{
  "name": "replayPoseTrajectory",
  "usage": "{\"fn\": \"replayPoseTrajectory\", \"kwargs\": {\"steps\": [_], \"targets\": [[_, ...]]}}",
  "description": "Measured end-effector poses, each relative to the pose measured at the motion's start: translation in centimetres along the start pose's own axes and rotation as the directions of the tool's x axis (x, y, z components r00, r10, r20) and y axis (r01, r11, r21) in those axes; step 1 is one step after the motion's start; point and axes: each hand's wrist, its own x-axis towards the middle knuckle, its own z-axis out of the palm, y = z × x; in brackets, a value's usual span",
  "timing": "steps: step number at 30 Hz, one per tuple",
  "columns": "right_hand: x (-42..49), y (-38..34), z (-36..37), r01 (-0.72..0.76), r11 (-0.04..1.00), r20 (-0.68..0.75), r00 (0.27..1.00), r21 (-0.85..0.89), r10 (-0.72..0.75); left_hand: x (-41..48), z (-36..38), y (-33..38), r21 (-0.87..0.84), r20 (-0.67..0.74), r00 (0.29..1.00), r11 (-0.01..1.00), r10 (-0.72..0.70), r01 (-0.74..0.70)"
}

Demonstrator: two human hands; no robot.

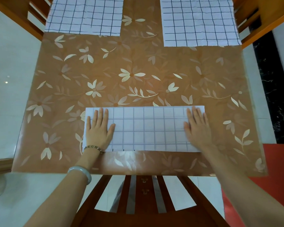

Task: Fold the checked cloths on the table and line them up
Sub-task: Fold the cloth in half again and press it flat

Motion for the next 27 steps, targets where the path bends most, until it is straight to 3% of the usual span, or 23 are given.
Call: {"fn": "replayPoseTrajectory", "kwargs": {"steps": [4,8,11,13,16,20,24,27], "targets": [[-0.3,2.2,-0.8,-0.038,0.999,0.044,0.998,-0.025,0.039,-0.3,-1.1,-3.0,-0.043,0.016,0.996,0.995,-0.087,0.088],[0.1,-0.5,-2.4,-0.138,0.990,-0.035,0.990,0.041,0.139,-0.6,-2.9,-3.4,-0.133,0.009,0.976,0.967,-0.219,0.218],[0.8,-5.9,-3.4,0.055,0.982,-0.092,0.995,0.183,-0.038,-0.8,-4.4,-1.9,-0.254,-0.018,0.917,0.888,-0.399,0.382],[0.9,-9.6,-3.6,0.177,0.948,-0.020,0.984,0.264,-0.178,-1.0,-4.8,-1.2,-0.301,0.019,0.875,0.832,-0.484,0.466],[1.1,-13.0,-3.5,0.231,0.912,0.105,0.954,0.338,-0.280,-1.1,-4.8,-0.9,-0.341,0.063,0.833,0.773,-0.550,0.536],[1.7,-13.9,-3.0,0.194,0.927,0.220,0.937,0.321,-0.272,-0.5,-5.2,-1.3,-0.348,0.130,0.813,0.741,-0.568,0.573],[1.6,-13.5,-2.7,0.140,0.919,0.255,0.936,0.368,-0.244,-0.1,-5.9,-2.0,-0.471,0.264,0.804,0.657,-0.532,0.589],[1.9,-13.3,-2.8,0.123,0.902,0.280,0.926,0.413,-0.255,-0.2,-6.5,-2.4,-0.541,0.308,0.832,0.634,-0.461,0.552]]}}
